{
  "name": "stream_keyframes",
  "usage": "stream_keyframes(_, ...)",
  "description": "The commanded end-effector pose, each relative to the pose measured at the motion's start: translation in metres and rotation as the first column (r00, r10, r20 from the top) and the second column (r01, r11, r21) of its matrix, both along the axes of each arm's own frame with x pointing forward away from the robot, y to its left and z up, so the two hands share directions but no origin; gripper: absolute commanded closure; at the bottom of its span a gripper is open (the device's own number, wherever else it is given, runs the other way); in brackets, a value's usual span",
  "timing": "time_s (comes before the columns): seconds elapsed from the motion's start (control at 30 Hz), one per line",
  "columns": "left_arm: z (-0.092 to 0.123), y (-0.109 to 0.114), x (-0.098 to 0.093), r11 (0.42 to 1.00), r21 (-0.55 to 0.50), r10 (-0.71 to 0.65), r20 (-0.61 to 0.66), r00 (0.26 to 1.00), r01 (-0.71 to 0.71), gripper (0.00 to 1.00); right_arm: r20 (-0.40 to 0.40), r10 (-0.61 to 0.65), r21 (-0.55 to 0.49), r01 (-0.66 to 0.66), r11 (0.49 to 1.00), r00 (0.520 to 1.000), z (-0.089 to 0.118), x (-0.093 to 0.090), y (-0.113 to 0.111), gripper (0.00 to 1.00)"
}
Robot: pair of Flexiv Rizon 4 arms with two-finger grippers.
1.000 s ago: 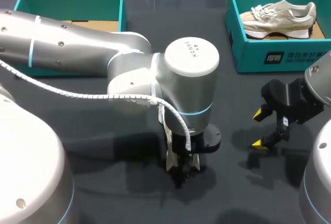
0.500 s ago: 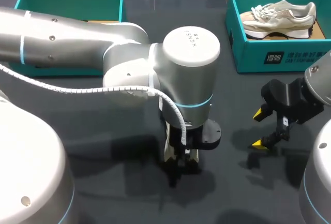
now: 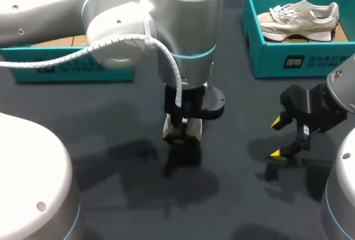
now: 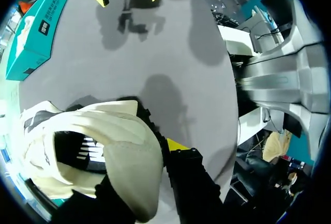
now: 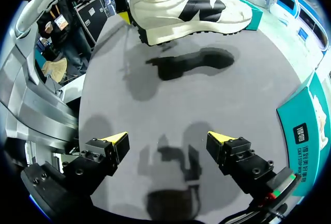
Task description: Take the shoe out of the shoebox, open the shoe tongue, remove and reinsert the insole, then place the shoe into the shoebox
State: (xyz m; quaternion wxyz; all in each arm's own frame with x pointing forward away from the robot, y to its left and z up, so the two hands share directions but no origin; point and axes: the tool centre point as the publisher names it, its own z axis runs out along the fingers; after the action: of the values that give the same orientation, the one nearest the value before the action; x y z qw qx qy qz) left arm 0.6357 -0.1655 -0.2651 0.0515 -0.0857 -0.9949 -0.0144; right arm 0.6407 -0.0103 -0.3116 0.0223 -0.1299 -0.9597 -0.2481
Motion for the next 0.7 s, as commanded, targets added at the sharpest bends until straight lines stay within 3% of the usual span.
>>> stream_keyframes(0.03,0.06,0.028,0.011,1.0,-0.018,-0.009,0.001,1.0,0.009,1.0,0.003,-0.001,-0.001,0.001,1.0,1.0,0.0,-0.002,-0.001,0.0)
stream_keyframes(0.17,0.086,0.044,0.021,1.0,-0.005,0.019,0.028,0.999,-0.019,1.0,0.003,-0.001,-0.001,0.001,1.0,1.0,0.0,-0.002,-0.001,0.0)
stream_keyframes(0.7,0.086,0.044,0.021,1.0,-0.005,0.019,0.028,0.999,-0.019,1.0,0.003,-0.001,-0.001,0.001,1.0,1.0,0.0,-0.002,-0.001,0.0)
